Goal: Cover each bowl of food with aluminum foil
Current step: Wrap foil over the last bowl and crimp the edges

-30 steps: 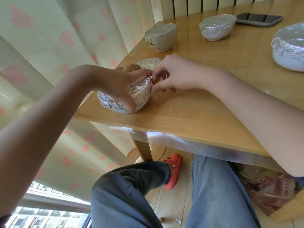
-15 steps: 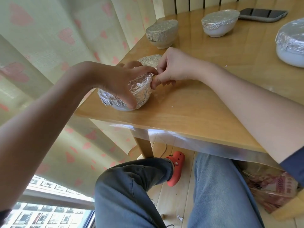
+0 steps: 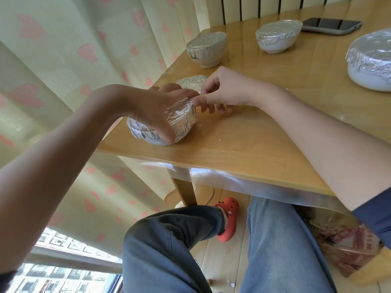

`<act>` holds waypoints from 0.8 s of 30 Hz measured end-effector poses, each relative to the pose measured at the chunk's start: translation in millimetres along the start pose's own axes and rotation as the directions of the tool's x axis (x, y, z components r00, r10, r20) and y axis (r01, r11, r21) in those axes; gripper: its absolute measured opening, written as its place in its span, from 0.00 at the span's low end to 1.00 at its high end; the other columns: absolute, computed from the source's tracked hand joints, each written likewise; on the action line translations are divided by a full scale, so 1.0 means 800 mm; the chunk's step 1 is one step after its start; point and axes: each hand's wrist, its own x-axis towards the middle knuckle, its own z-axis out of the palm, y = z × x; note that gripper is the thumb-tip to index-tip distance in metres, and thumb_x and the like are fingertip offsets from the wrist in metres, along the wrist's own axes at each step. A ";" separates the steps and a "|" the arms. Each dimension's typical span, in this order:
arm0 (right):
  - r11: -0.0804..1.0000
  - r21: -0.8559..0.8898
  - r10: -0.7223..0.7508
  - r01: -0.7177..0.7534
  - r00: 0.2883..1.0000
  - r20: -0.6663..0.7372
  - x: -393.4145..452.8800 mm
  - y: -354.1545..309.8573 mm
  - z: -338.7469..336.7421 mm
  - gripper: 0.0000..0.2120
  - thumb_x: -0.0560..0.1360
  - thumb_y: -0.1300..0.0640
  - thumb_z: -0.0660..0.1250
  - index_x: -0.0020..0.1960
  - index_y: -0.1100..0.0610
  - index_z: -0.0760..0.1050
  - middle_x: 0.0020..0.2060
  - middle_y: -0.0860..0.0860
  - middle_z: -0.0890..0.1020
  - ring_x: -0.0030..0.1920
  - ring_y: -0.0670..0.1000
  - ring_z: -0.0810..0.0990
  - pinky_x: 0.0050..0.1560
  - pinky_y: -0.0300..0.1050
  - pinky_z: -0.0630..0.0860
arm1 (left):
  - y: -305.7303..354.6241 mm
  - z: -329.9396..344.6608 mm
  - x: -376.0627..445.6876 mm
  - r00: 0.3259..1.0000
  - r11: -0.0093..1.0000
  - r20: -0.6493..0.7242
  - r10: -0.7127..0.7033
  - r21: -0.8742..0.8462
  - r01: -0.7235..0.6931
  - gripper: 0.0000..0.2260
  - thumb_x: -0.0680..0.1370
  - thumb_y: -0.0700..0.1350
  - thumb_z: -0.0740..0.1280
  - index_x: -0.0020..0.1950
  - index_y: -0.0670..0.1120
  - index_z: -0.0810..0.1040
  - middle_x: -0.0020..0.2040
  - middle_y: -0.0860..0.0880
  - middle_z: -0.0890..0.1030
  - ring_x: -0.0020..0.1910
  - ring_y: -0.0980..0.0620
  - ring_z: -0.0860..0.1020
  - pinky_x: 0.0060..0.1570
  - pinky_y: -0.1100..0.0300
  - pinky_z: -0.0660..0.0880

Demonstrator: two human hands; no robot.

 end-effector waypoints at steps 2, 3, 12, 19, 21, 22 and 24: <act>1.000 0.008 0.009 -0.009 1.000 -0.024 -0.001 0.001 0.006 0.21 0.70 0.41 0.70 0.35 0.59 0.77 0.31 0.54 0.82 0.24 0.50 0.75 0.23 0.39 0.68 | 0.000 0.000 0.002 1.000 1.000 0.002 -0.007 0.001 0.007 0.51 0.57 0.57 0.71 0.73 0.68 0.45 0.73 0.60 0.53 0.72 0.49 0.58 0.59 0.52 0.63; 1.000 0.001 0.014 -0.014 0.999 -0.043 -0.003 0.001 0.006 0.21 0.70 0.41 0.70 0.35 0.59 0.77 0.32 0.55 0.81 0.24 0.50 0.75 0.22 0.39 0.68 | 0.001 -0.001 0.002 1.000 1.000 0.006 -0.006 0.008 0.006 0.53 0.57 0.58 0.72 0.73 0.69 0.43 0.74 0.60 0.51 0.74 0.48 0.56 0.62 0.50 0.63; 0.957 0.288 0.095 0.035 0.900 -0.426 -0.014 -0.017 0.003 0.20 0.81 0.47 0.57 0.50 0.64 0.76 0.36 0.55 0.79 0.34 0.48 0.78 0.36 0.42 0.78 | -0.027 0.026 -0.032 0.819 0.853 -0.543 -0.186 -0.502 -0.139 0.43 0.69 0.74 0.56 0.80 0.57 0.49 0.80 0.53 0.47 0.78 0.53 0.44 0.75 0.52 0.42; 0.826 0.546 0.328 -0.143 0.909 -0.258 0.019 -0.045 0.071 0.34 0.80 0.37 0.47 0.70 0.63 0.67 0.68 0.58 0.73 0.68 0.55 0.71 0.71 0.54 0.64 | -0.014 0.100 0.010 0.528 0.061 -0.321 -0.786 -0.890 -0.451 0.27 0.81 0.62 0.49 0.59 0.45 0.79 0.56 0.49 0.81 0.58 0.51 0.78 0.67 0.53 0.69; 0.765 0.622 0.363 -0.166 0.909 -0.203 0.025 -0.049 0.084 0.32 0.79 0.35 0.48 0.71 0.57 0.68 0.68 0.53 0.72 0.68 0.52 0.70 0.70 0.52 0.64 | -0.006 0.098 0.015 0.518 -0.038 -0.278 -0.809 -0.855 -0.518 0.25 0.83 0.59 0.50 0.56 0.44 0.80 0.53 0.47 0.82 0.53 0.50 0.81 0.57 0.57 0.76; 0.750 0.639 0.373 -0.170 0.907 -0.197 0.028 -0.048 0.089 0.32 0.78 0.35 0.49 0.70 0.56 0.68 0.67 0.53 0.73 0.67 0.52 0.71 0.70 0.52 0.65 | -0.002 0.097 0.015 0.515 -0.070 -0.260 -0.817 -0.841 -0.536 0.25 0.83 0.59 0.50 0.52 0.44 0.81 0.50 0.46 0.83 0.50 0.50 0.82 0.50 0.60 0.77; 0.732 0.661 0.396 -0.166 0.893 -0.214 0.033 -0.047 0.095 0.30 0.77 0.34 0.51 0.68 0.54 0.71 0.64 0.52 0.76 0.63 0.52 0.74 0.67 0.52 0.68 | 0.004 0.096 0.014 0.522 -0.118 -0.240 -0.818 -0.819 -0.561 0.25 0.83 0.58 0.51 0.48 0.44 0.81 0.47 0.45 0.83 0.47 0.49 0.82 0.46 0.61 0.77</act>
